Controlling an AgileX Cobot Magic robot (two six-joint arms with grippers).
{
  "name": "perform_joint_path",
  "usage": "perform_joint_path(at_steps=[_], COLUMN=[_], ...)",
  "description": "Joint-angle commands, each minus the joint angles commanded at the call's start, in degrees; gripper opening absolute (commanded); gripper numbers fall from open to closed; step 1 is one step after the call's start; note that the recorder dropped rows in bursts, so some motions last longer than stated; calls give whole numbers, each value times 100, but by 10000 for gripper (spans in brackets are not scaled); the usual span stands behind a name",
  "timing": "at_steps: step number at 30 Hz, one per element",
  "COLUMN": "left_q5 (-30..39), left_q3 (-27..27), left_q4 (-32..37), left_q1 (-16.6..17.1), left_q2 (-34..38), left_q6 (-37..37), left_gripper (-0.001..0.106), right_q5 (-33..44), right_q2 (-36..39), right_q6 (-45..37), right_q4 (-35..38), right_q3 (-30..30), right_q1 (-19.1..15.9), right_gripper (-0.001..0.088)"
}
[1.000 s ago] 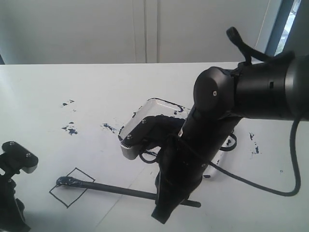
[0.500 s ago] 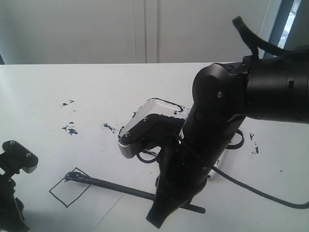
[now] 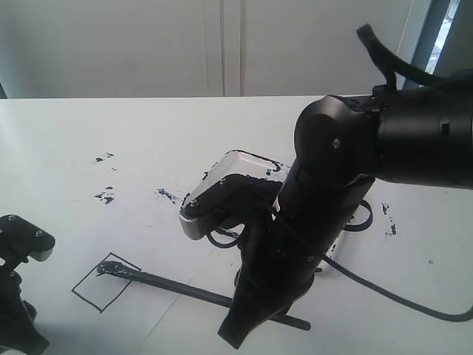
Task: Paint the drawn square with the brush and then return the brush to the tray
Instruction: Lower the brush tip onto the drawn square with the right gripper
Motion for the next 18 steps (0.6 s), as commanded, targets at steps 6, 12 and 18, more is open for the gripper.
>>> perform_joint_path(at_steps=[6,12,18], left_q5=[-21,-21,-109], left_q3=[0,0,0], left_q4=[0,0,0], left_q1=[0,0,0], left_q2=[0,0,0], left_q6=[0,0,0], left_gripper=[455,455,455], right_q5=[-66,-66,37], right_q2=[340,339,350], right_q6=[58,37,-339], right_q4=[25,148,474], right_q3=[0,0,0], right_q1=[0,14,14], right_gripper=[0,0,0])
